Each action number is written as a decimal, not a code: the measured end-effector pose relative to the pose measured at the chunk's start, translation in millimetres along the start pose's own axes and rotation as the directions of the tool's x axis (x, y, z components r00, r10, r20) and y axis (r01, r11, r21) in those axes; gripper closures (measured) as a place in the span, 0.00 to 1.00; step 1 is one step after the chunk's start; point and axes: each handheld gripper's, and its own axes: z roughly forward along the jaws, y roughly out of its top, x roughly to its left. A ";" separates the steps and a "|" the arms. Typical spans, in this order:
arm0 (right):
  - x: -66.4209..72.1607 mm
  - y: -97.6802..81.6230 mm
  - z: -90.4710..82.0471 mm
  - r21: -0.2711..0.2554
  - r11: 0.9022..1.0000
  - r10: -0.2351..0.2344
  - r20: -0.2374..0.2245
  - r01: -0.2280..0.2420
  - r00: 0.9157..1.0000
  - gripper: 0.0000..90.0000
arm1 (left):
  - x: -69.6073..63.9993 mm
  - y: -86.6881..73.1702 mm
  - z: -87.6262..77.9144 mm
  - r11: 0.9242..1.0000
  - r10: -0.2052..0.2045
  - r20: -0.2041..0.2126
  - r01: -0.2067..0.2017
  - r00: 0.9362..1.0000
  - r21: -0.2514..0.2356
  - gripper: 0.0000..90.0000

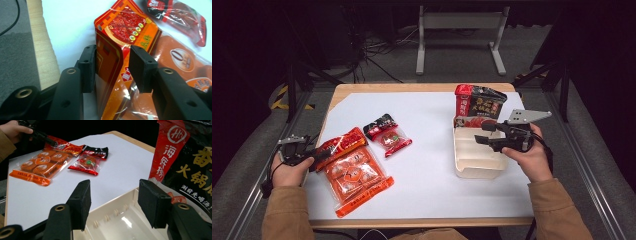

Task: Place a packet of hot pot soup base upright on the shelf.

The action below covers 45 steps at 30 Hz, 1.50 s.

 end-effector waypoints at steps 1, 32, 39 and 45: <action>0.1 0.0 0.2 0.001 1.000 0.000 -0.001 0.000 1.000 0.49 | 0.2 -1.1 1.5 1.000 -0.011 0.005 0.011 1.000 0.000 0.67; 2.9 0.8 3.1 -0.003 1.000 -0.012 -0.025 0.012 1.000 0.54 | 5.3 -8.4 4.7 0.997 -0.072 0.026 0.072 0.997 -0.005 1.00; 4.4 1.5 1.7 -0.012 1.000 -0.015 -0.023 0.014 1.000 0.60 | -9.6 2.8 -4.6 1.000 -0.015 -0.043 0.015 0.999 0.003 1.00; 6.0 2.3 0.5 -0.027 1.000 -0.007 -0.021 0.007 1.000 0.62 | -22.5 14.1 -24.1 0.999 0.002 -0.043 -0.004 0.999 -0.048 1.00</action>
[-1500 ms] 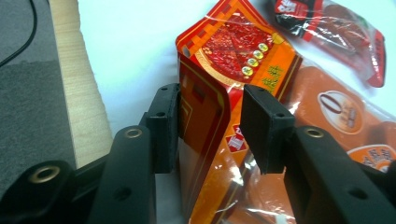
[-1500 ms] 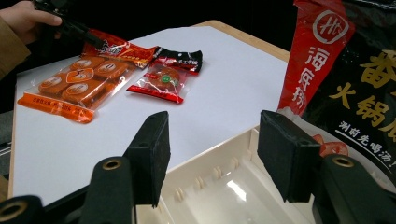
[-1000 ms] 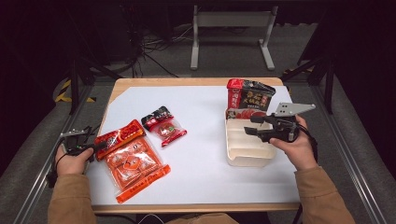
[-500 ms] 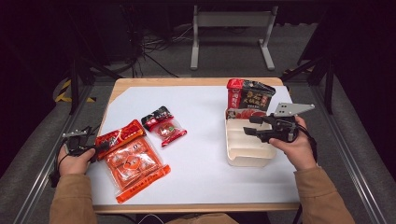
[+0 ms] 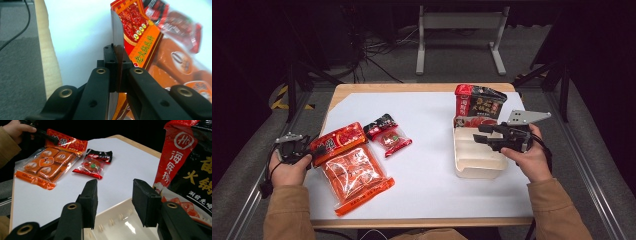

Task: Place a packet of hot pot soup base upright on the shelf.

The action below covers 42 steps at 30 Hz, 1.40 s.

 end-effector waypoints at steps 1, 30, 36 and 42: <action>0.3 0.1 -0.2 -0.004 1.000 0.003 0.001 -0.003 1.000 0.63 | -1.6 1.7 -3.3 1.000 0.004 0.006 -0.004 1.000 -0.011 1.00; 1.0 2.0 -4.2 -0.018 0.998 0.052 -0.031 -0.053 0.998 0.68 | -91.3 41.8 -70.3 0.923 0.277 0.112 -0.232 0.954 -0.307 1.00; 2.3 2.7 -4.3 -0.022 0.999 0.048 -0.034 -0.049 0.998 0.68 | -109.3 44.7 -79.0 0.902 0.331 0.115 -0.278 0.937 -0.329 1.00; 2.1 2.1 -4.0 -0.021 0.998 0.054 -0.040 -0.054 0.998 0.67 | -138.3 48.1 -92.0 0.863 0.429 0.138 -0.361 0.893 -0.353 1.00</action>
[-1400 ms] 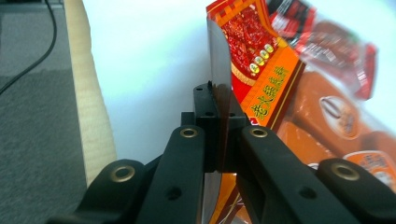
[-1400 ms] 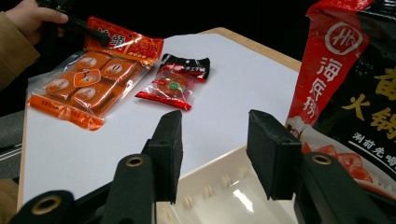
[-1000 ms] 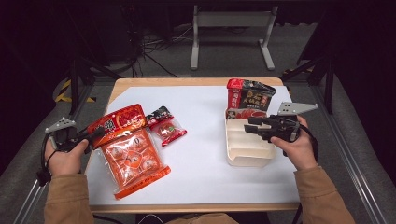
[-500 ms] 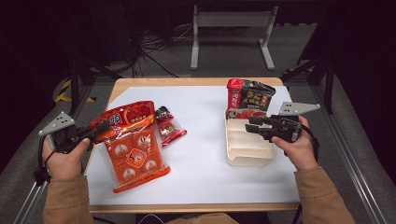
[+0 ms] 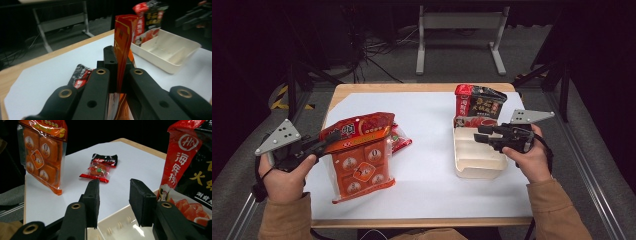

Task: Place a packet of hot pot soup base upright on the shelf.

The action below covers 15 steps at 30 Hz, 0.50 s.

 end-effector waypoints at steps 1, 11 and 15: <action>0.1 -0.4 1.0 0.005 1.000 0.000 -0.002 0.000 1.000 0.67 | -2.7 1.7 -0.2 1.000 0.010 0.005 -0.010 1.000 -0.002 1.00; 3.2 1.2 1.8 -0.011 1.000 -0.021 -0.013 0.021 1.000 0.63 | -23.7 15.3 3.0 0.998 0.056 0.071 -0.055 0.996 -0.028 1.00; 6.4 2.7 3.2 -0.015 0.999 -0.038 -0.023 0.037 0.999 0.62 | -29.8 19.6 7.1 0.997 0.068 0.095 -0.063 0.993 -0.050 1.00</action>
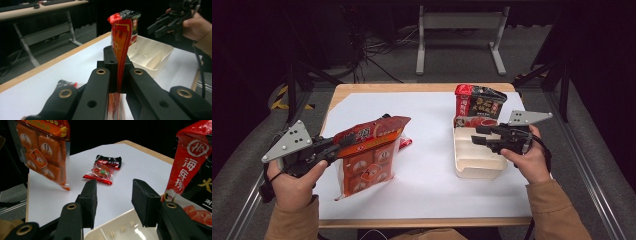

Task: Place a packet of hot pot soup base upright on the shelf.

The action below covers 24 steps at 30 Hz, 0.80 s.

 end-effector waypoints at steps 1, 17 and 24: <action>0.4 0.3 0.3 -0.002 1.000 -0.002 -0.001 0.002 1.000 0.62 | -1.4 1.2 1.4 1.000 0.005 0.004 -0.005 1.000 -0.008 1.00; 19.2 12.7 18.6 -0.032 0.996 -0.081 -0.048 0.079 0.996 0.53 | -10.0 13.8 32.1 0.997 0.026 0.114 -0.017 0.993 -0.081 1.00; 29.0 15.1 28.1 -0.044 0.993 -0.109 -0.071 0.106 0.992 0.49 | -16.9 18.4 45.3 0.994 0.051 0.143 -0.037 0.988 -0.100 1.00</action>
